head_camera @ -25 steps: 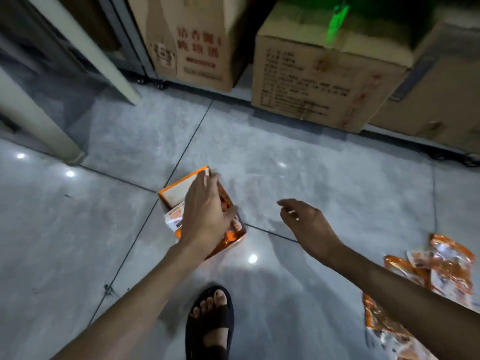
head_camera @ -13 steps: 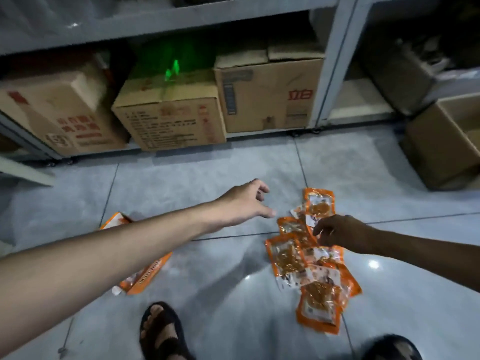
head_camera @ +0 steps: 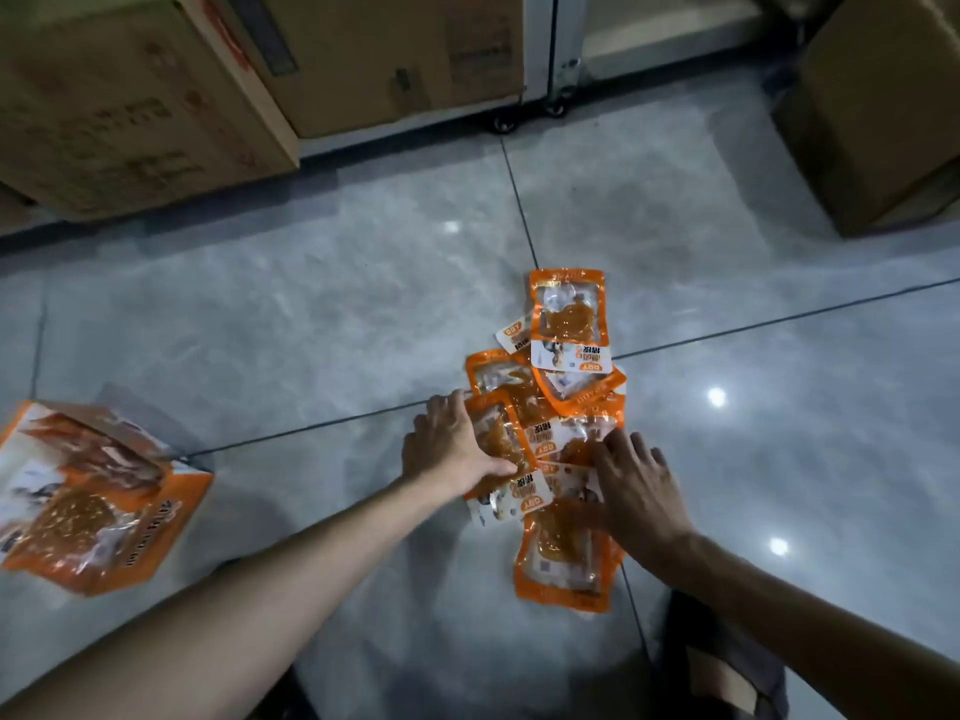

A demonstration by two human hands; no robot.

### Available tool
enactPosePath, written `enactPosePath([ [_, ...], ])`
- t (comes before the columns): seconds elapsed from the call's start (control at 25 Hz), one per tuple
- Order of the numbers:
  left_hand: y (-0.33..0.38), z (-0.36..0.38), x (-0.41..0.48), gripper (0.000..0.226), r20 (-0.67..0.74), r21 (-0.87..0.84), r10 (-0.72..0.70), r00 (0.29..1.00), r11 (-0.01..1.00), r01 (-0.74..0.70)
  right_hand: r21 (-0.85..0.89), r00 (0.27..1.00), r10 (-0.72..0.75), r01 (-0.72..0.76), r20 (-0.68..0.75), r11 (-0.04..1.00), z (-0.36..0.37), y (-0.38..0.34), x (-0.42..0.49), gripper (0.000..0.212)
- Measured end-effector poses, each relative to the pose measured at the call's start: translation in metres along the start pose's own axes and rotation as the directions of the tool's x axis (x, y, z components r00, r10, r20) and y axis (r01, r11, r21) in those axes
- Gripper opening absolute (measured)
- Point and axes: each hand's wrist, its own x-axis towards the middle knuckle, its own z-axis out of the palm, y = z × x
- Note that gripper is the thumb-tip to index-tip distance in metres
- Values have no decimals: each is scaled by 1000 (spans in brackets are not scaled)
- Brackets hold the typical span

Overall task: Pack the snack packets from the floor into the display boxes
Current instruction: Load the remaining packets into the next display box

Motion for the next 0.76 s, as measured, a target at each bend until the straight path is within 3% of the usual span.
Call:
enactPosePath([
  [0.12, -2, 39, 18, 124, -145, 50, -52, 988, 997, 60, 21, 993, -19, 21, -113, 1000, 13, 6, 5, 80],
  [0.2, -5, 51, 23, 120, -260, 11, -50, 964, 998, 55, 84, 987, -35, 49, -157, 995, 10, 9, 5, 58],
  [0.28, -6, 52, 24, 116, -307, -22, -52, 950, 999, 48, 254, 979, -6, 59, -202, 965, 3, 12, 1, 35],
  [0.4, -8, 48, 23, 99, -336, 51, -33, 941, 997, 53, 639, 972, 166, -21, -168, 769, -12, 9, -8, 14],
  [0.6, -10, 50, 15, 88, -353, 38, 1, 936, 999, 13, 933, 867, 491, -102, -87, 344, -25, 28, 0, 9],
  [0.76, -9, 48, 19, 111, -342, 25, -89, 935, 994, 103, 931, 905, 425, -174, 24, 319, -8, 28, -14, 6],
])
